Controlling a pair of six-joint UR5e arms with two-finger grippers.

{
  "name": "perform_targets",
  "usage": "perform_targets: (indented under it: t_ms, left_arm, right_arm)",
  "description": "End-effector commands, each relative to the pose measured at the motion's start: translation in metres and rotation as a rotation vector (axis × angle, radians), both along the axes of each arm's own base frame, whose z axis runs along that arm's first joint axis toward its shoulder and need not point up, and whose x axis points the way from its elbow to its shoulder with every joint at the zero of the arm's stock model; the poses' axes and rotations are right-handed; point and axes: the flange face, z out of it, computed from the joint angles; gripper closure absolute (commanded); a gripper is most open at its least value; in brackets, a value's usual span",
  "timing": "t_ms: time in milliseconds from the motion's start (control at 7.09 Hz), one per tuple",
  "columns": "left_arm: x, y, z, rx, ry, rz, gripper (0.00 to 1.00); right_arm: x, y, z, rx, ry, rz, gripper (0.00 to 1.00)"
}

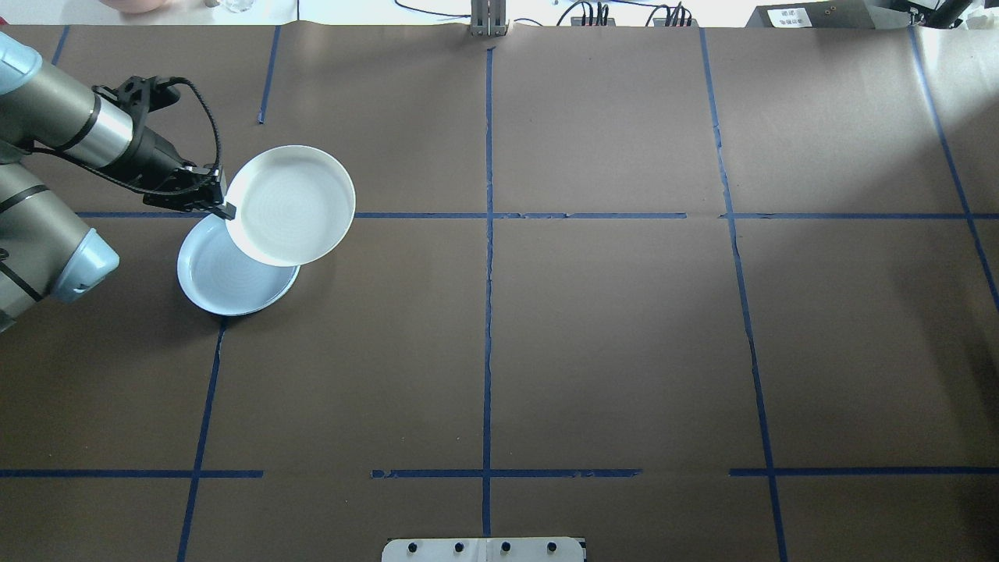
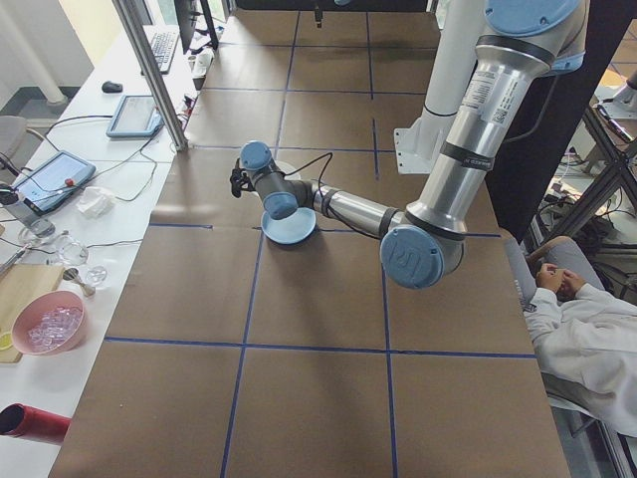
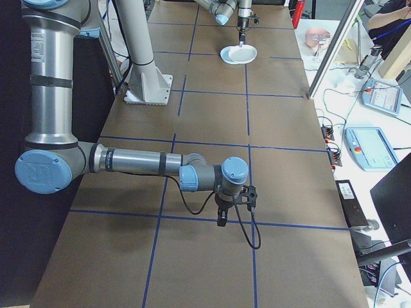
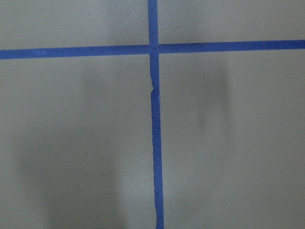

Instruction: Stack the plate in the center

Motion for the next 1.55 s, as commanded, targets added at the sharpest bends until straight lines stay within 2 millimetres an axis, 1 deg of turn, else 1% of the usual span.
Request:
perform_targets:
  t_ms: [0, 141, 282, 564, 846, 1269, 1410]
  left_arm:
    - [-0.038, 0.015, 0.045, 0.025, -0.014, 0.038, 1.00]
    - [-0.043, 0.022, 0.062, 0.019, -0.034, 0.054, 1.00]
    - [-0.041, 0.023, 0.065, 0.027, -0.045, 0.072, 1.00]
    - [-0.039, 0.024, 0.067, 0.022, -0.047, 0.078, 1.00]
    - [-0.035, 0.024, 0.074, 0.011, -0.055, 0.083, 1.00]
    - [-0.030, 0.017, 0.076, 0.002, -0.061, 0.082, 1.00]
    - [-0.026, 0.012, 0.075, 0.001, -0.060, 0.083, 1.00]
  right_arm:
    - [0.000, 0.000, 0.000, 0.000, 0.000, -0.001, 0.00]
    - [0.000, 0.000, 0.000, 0.000, 0.000, -0.001, 0.00]
    - [0.000, 0.000, 0.000, 0.000, 0.000, 0.001, 0.00]
    - [0.000, 0.000, 0.000, 0.000, 0.000, -0.001, 0.00]
    - [0.000, 0.000, 0.001, -0.002, 0.000, -0.001, 0.00]
    - [0.000, 0.000, 0.000, 0.000, 0.000, -0.001, 0.00]
    - [0.000, 0.000, 0.000, 0.000, 0.000, -0.001, 0.00]
